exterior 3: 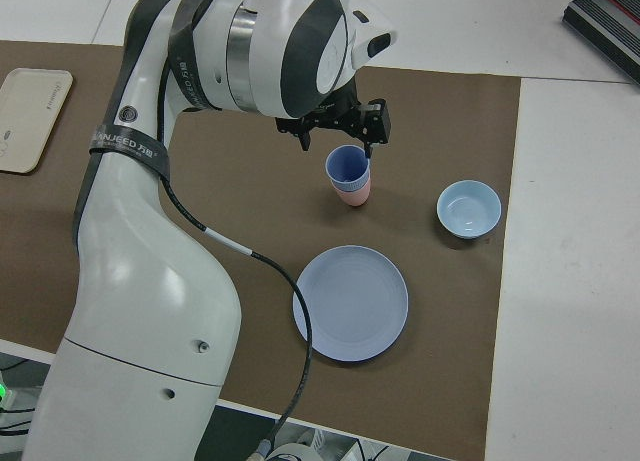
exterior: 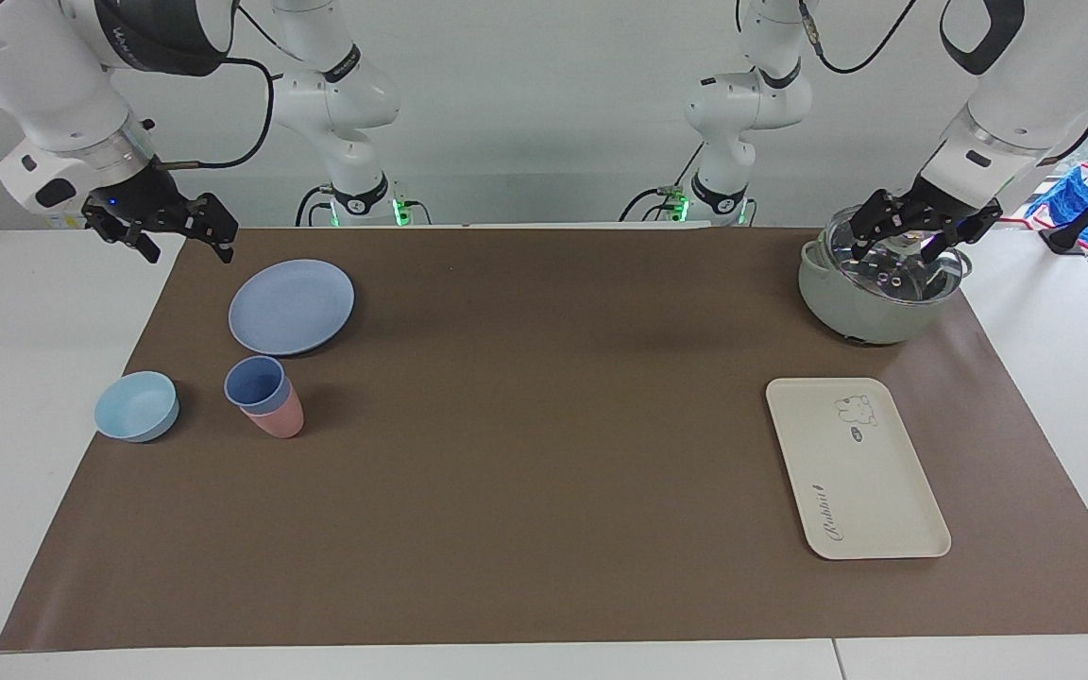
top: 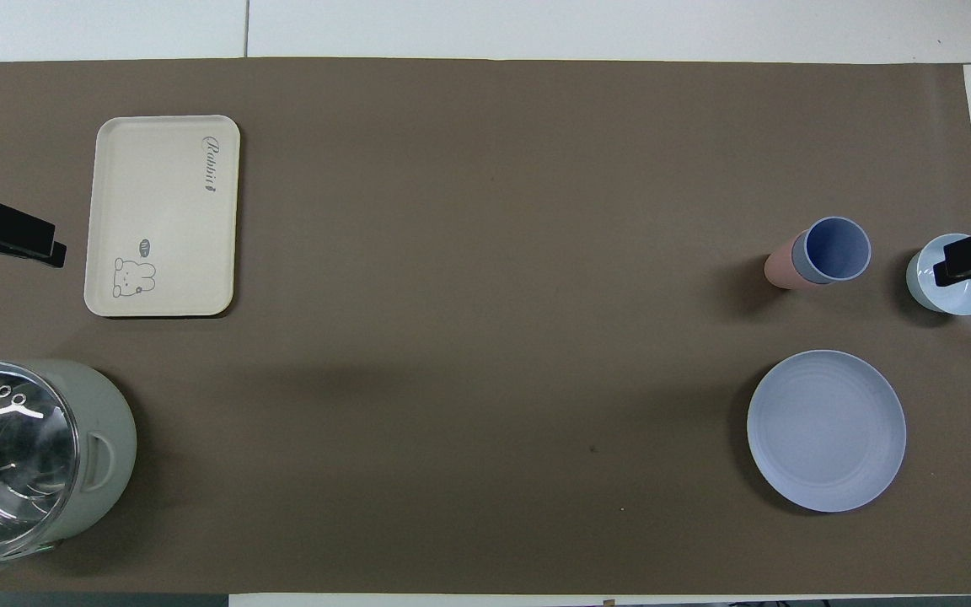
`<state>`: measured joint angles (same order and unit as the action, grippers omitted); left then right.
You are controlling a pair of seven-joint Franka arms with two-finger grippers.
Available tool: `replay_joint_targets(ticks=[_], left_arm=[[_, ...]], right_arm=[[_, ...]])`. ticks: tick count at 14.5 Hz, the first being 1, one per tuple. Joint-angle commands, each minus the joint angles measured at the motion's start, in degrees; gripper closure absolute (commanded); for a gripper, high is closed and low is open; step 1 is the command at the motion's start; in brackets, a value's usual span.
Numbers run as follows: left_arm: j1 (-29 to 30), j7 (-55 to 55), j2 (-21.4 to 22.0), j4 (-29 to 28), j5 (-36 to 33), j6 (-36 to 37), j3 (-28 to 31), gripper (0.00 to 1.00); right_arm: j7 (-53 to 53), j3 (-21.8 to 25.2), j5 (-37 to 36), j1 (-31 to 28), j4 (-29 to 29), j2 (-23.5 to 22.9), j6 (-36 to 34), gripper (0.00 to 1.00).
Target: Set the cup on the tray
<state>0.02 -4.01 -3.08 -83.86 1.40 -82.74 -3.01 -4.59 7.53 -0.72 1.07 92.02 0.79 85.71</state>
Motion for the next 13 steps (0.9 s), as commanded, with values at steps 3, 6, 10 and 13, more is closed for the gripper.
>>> replay_joint_targets(ticks=[3,6,10,13], left_arm=[[0.16,-0.30,0.71,-0.95,-0.79,-0.23,-0.07,0.00],[0.16,-0.30,0.71,-0.95,-0.79,-0.23,-0.07,0.00],[0.16,-0.30,0.71,-0.95,-0.79,-0.23,-0.15,0.00],[0.16,-0.30,0.71,-0.95,-0.79,-0.23,-0.15,0.00]], right_arm=[[0.98,-0.84,-0.43,-0.98,1.15,0.80,0.95,0.00],[0.90,-0.93,0.62,-1.15,0.89,0.71,1.82,0.00],[0.81,-2.16,0.63,-1.24,0.71,0.62,2.00,0.00],[0.98,-1.72,0.63,-1.33,0.71,0.62,2.18,0.00]])
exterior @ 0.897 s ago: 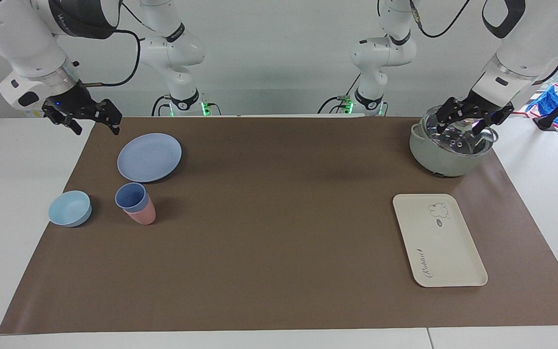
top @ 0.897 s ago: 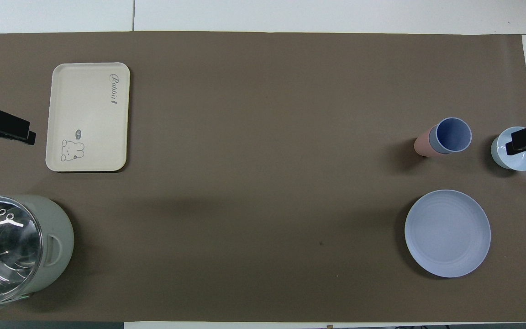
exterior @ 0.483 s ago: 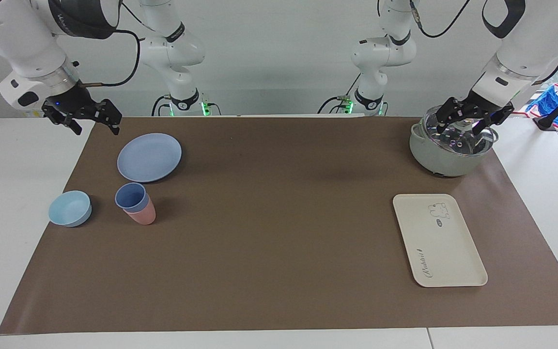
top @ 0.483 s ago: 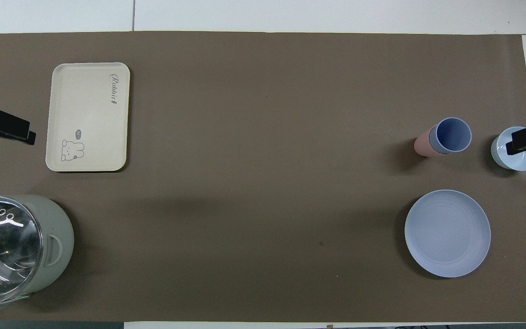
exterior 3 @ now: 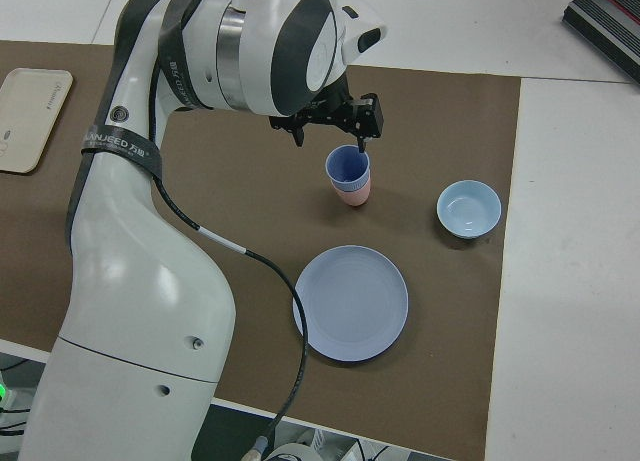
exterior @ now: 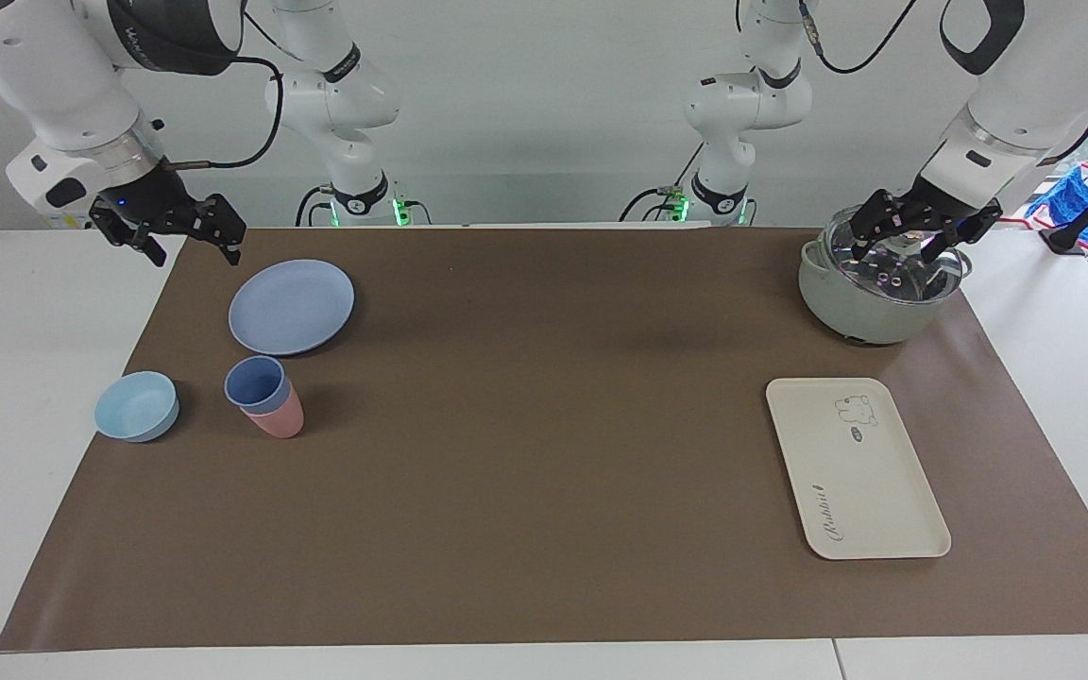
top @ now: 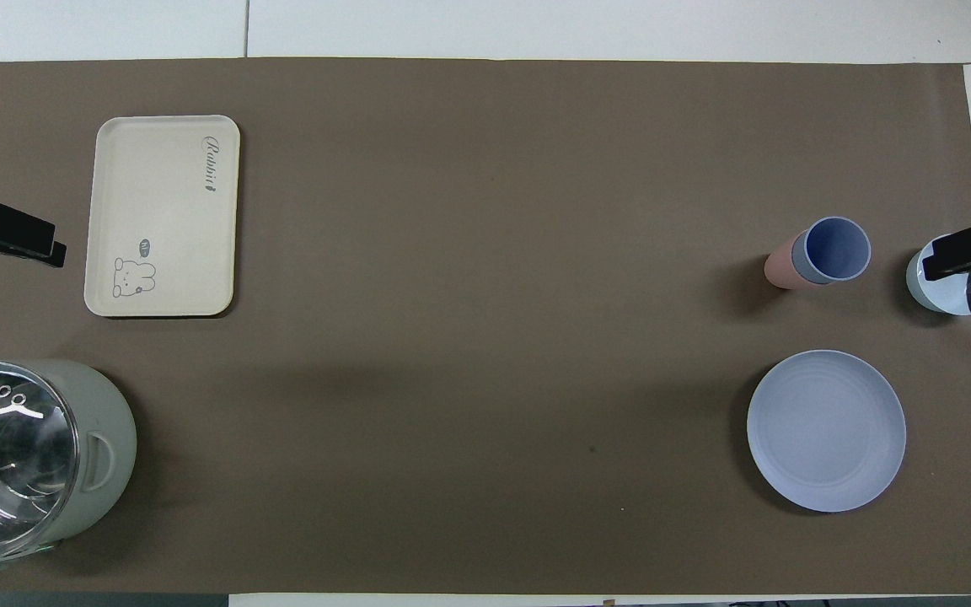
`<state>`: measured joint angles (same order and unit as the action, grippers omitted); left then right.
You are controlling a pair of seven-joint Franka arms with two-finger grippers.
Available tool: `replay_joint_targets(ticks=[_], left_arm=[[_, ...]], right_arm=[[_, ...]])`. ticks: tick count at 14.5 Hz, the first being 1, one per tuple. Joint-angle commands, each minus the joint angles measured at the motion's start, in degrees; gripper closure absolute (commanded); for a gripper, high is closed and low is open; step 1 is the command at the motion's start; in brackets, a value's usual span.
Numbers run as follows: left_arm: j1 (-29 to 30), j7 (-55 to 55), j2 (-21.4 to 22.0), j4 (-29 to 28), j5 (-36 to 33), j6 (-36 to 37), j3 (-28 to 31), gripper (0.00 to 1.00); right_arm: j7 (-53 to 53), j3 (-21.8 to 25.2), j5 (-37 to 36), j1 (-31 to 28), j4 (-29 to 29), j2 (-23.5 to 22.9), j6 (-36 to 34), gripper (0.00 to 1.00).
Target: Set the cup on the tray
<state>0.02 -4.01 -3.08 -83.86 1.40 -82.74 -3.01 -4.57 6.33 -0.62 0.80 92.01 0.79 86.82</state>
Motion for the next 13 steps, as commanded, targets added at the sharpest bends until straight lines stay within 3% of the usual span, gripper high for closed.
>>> replay_joint_targets(ticks=[1,13], left_arm=[[0.16,-0.30,0.71,-0.95,-0.79,-0.23,-0.15,0.00],[0.16,-0.30,0.71,-0.95,-0.79,-0.23,-0.07,0.00]], right_arm=[[0.88,-0.52,0.53,-1.07,0.72,0.53,1.42,0.00],[0.80,-0.61,1.05,-1.86,0.63,0.45,3.43,0.00]])
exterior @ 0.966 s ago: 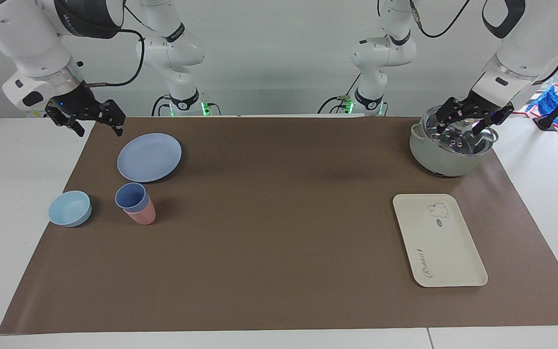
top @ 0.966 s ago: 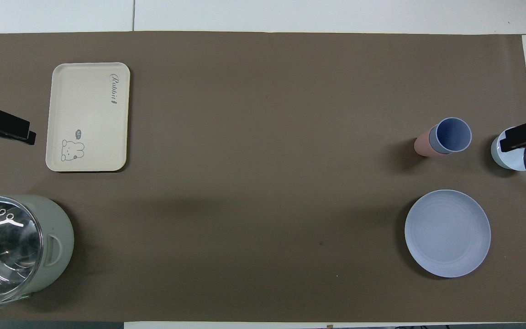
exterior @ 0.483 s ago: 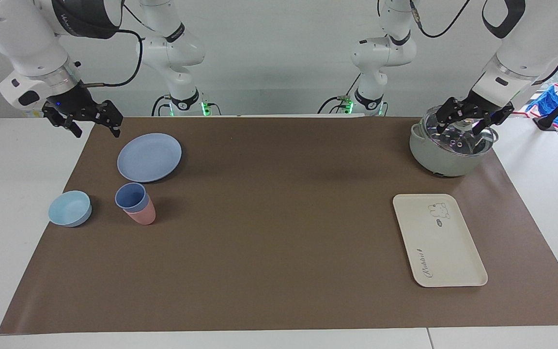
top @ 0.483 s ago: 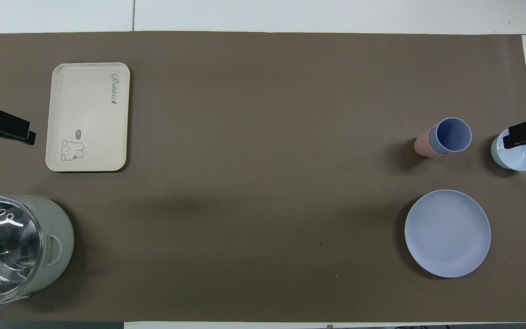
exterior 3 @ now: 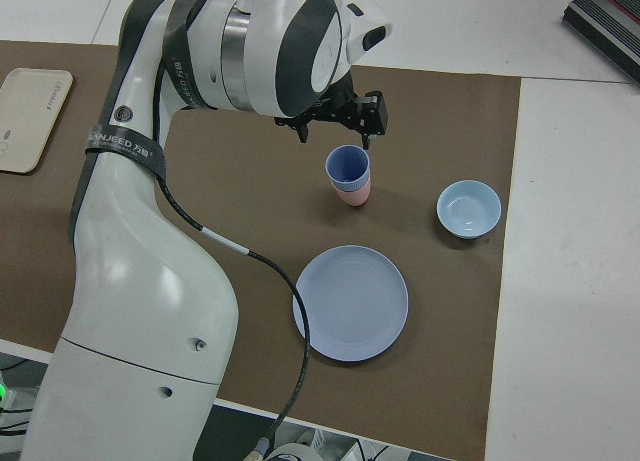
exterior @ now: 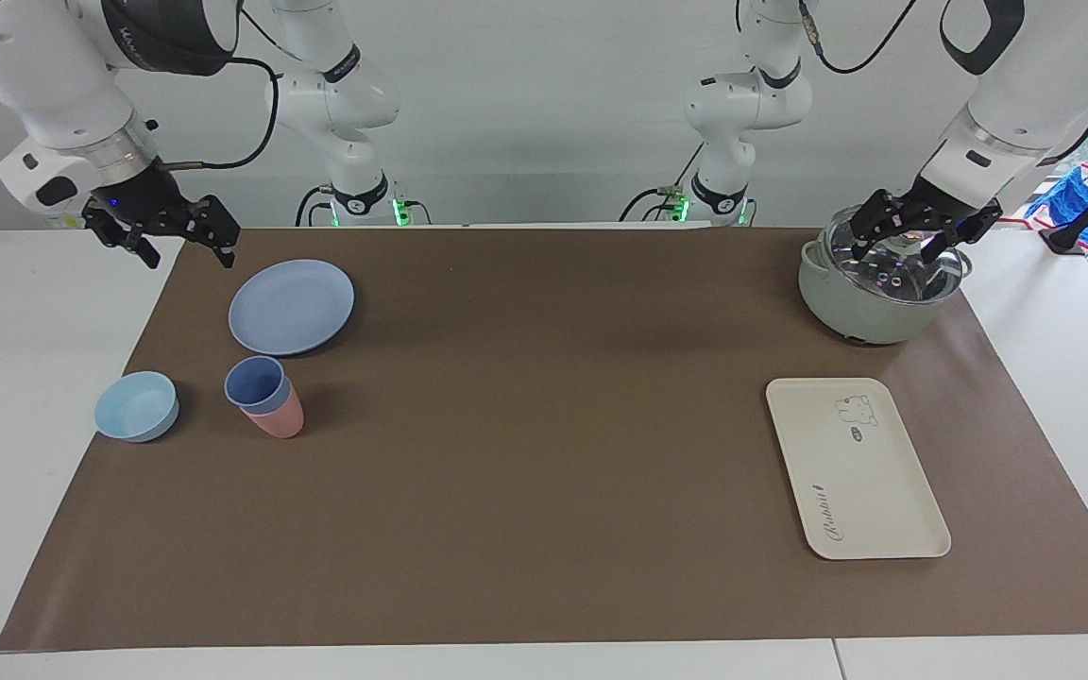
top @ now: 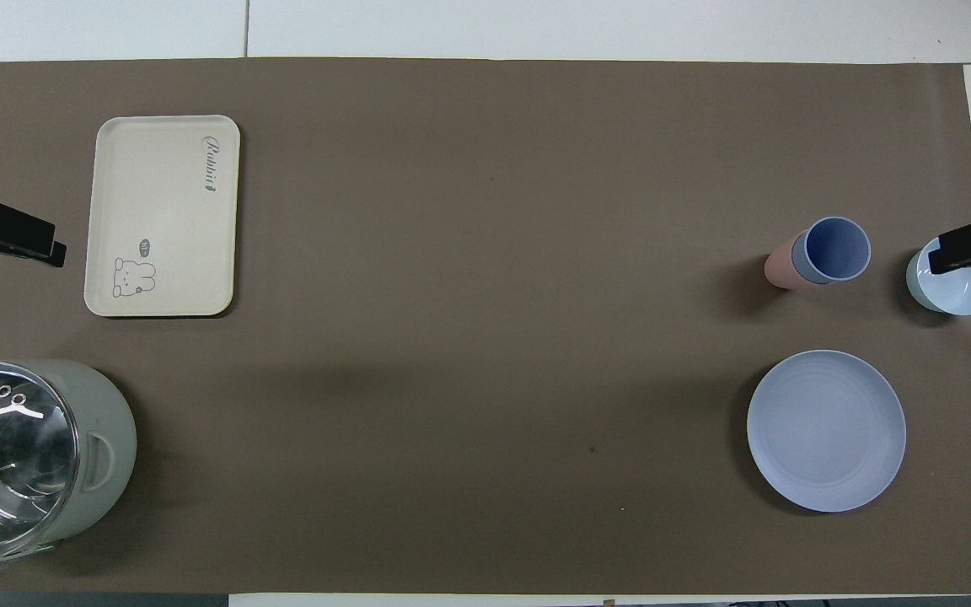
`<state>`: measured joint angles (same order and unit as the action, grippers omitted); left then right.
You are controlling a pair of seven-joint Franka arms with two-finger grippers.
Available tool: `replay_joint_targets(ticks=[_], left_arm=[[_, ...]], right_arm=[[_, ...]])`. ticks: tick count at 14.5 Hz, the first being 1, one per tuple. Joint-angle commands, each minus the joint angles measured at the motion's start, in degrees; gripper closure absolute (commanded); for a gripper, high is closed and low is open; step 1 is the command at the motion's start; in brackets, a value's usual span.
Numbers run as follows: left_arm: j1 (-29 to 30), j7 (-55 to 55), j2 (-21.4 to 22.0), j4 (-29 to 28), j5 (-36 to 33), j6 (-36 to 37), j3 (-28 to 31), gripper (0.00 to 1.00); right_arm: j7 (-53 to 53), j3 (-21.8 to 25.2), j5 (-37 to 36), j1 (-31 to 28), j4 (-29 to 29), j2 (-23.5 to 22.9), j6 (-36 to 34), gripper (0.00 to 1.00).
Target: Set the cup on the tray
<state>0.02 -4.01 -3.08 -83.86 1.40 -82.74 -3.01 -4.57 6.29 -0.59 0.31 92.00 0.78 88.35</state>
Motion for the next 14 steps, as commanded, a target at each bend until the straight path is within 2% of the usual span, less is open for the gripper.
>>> replay_joint_targets(ticks=[1,4,6,8,11,14], left_arm=[[0.16,-0.30,0.71,-0.95,-0.79,-0.23,-0.07,0.00],[0.16,-0.30,0.71,-0.95,-0.79,-0.23,-0.07,0.00],[0.16,-0.30,0.71,-0.95,-0.79,-0.23,-0.15,0.00],[0.16,-0.30,0.71,-0.95,-0.79,-0.23,-0.07,0.00],[0.16,-0.30,0.71,-0.95,-0.79,-0.23,-0.07,0.00],[0.16,-0.30,0.71,-0.95,-0.79,-0.23,-0.15,0.00]], right_arm=[[0.79,-0.58,1.73,-1.28,0.63,-0.51,4.26,0.00],[1.06,-0.58,2.00,-1.89,-0.15,-1.22,5.60,0.00],[2.89,-0.75,2.09,-1.89,-3.56,-4.02,5.08,0.00],[3.43,-0.58,5.31,-3.02,-9.36,-9.72,3.07,0.00],[7.01,-0.93,7.62,-5.49,-23.41,-21.58,-2.03,0.00],[11.42,-1.11,9.98,-5.84,-30.03,-28.63,-2.31,0.00]])
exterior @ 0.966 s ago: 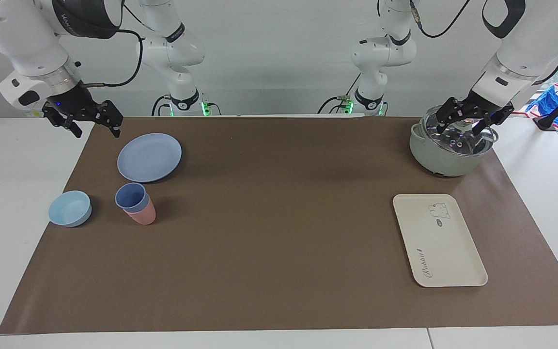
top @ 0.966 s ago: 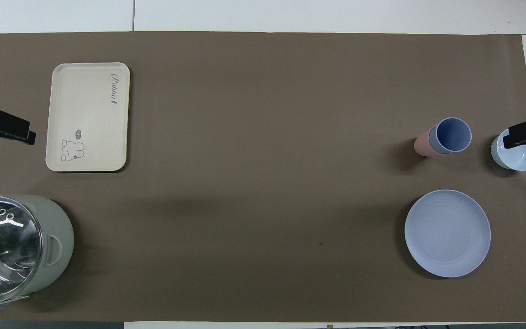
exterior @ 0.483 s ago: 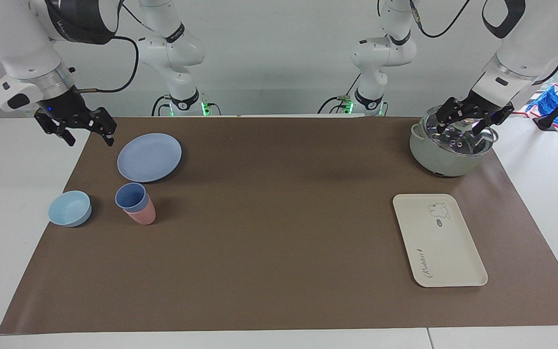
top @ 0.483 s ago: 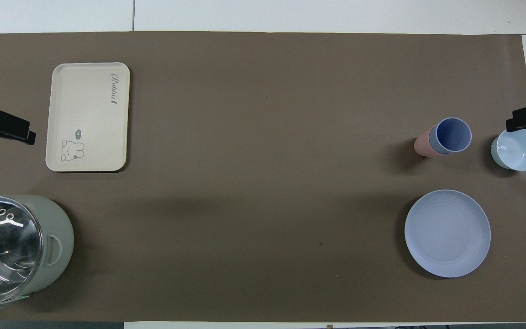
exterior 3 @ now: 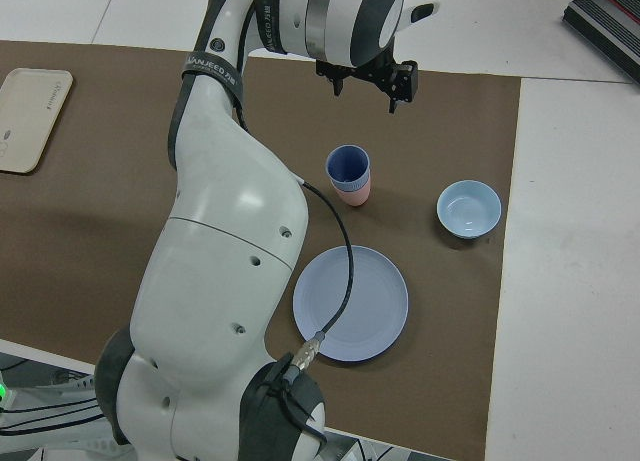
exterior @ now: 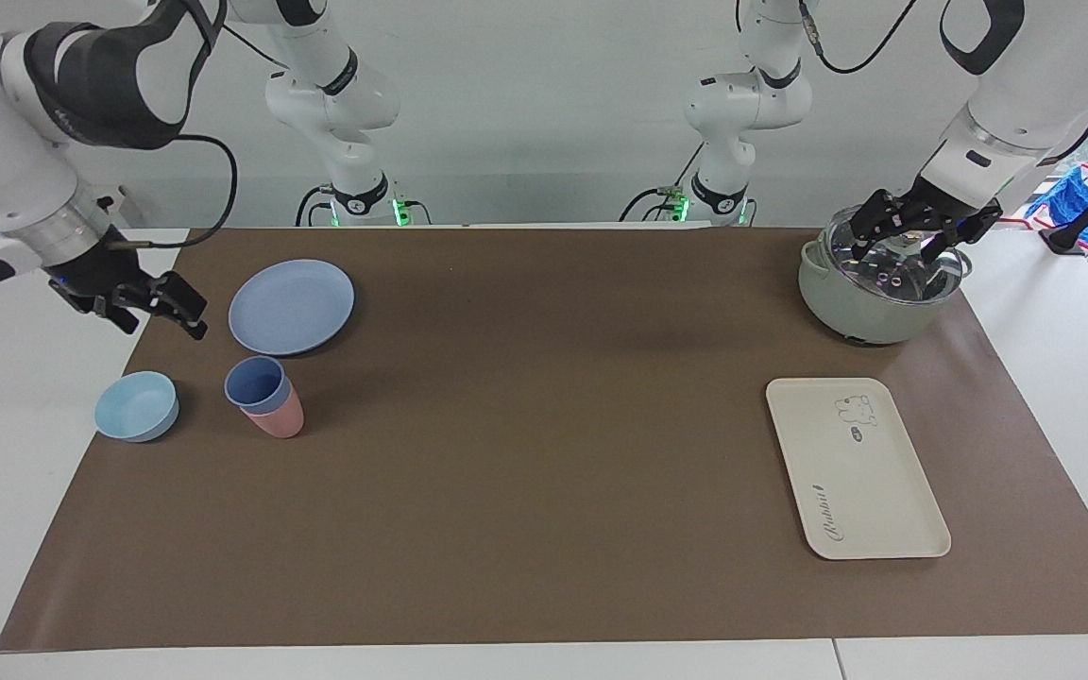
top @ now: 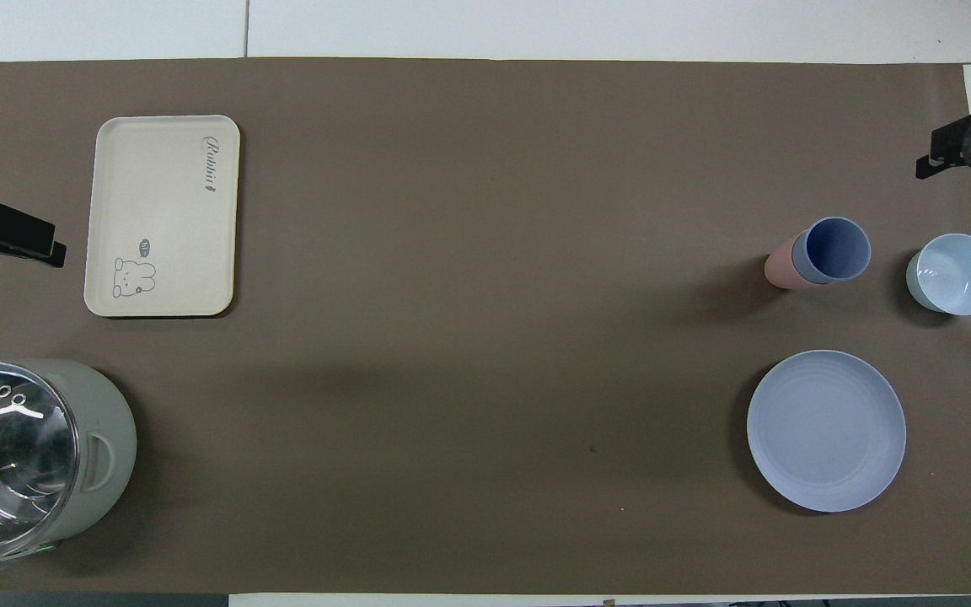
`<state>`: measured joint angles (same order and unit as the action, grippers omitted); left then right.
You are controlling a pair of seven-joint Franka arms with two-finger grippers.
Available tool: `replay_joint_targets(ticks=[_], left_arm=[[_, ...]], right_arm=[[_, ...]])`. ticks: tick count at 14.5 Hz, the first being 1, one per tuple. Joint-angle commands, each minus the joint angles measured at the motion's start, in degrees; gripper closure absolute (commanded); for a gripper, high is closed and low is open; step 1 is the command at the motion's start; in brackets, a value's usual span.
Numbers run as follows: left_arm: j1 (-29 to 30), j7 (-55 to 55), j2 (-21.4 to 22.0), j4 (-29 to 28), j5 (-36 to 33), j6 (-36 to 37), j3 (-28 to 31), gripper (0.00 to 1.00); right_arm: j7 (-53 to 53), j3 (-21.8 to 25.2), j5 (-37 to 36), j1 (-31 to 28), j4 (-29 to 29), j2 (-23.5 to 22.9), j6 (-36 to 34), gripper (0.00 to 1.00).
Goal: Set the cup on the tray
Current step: 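Reach the right gripper toward the nested pink and blue cups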
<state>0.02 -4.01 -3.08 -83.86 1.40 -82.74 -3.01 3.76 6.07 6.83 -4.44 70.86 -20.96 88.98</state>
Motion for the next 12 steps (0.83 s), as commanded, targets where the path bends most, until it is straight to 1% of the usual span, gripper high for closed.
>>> replay_joint_targets(ticks=[1,2,3,4,5,7,8,9,10,12], left_arm=[[0.16,-0.30,0.71,-0.95,-0.79,-0.23,-0.07,0.00],[0.16,-0.30,0.71,-0.95,-0.79,-0.15,-0.07,0.00],[0.16,-0.38,0.71,-0.95,-0.79,-0.23,-0.07,0.00],[0.16,-0.30,0.71,-0.95,-0.79,-0.23,-0.15,0.00],[0.16,-0.30,0.71,-0.95,-0.79,-0.23,-0.15,0.00],[0.16,-0.30,0.71,-0.95,-0.79,-0.23,-0.07,0.00],[0.16,-0.30,0.71,-0.95,-0.79,-0.23,-0.07,0.00],[0.16,-0.30,0.71,-0.95,-0.79,-0.23,-0.07,0.00],[0.16,-0.30,0.71,-0.95,-0.79,-0.23,-0.07,0.00],[0.16,-0.38,0.71,-0.95,-0.79,-0.23,-0.15,0.00]], right_arm=[[3.09,-0.97,2.84,-1.36,-11.07,-9.51,-2.94,0.00],[3.26,-1.15,3.01,-2.06,-13.96,-12.49,-3.02,0.00],[4.66,-1.15,3.45,-2.59,-17.56,-16.70,-4.07,0.00],[5.19,-1.23,5.81,-4.33,-20.03,-20.05,-4.25,0.00],[5.37,-1.23,7.74,-5.31,-20.23,-21.73,-3.73,0.00],[7.99,-1.06,8.64,-5.67,-19.97,-22.80,-3.20,0.00],[10.01,-0.97,10.99,-6.28,-19.71,-23.24,-3.72,0.00],[11.25,-0.97,13.02,-7.15,-18.57,-23.59,-3.55,0.00],[11.96,-0.97,13.38,-7.25,-16.56,-23.51,-3.12,0.00],[16.51,-0.97,15.31,-7.25,-15.14,-23.51,-3.29,0.00]])
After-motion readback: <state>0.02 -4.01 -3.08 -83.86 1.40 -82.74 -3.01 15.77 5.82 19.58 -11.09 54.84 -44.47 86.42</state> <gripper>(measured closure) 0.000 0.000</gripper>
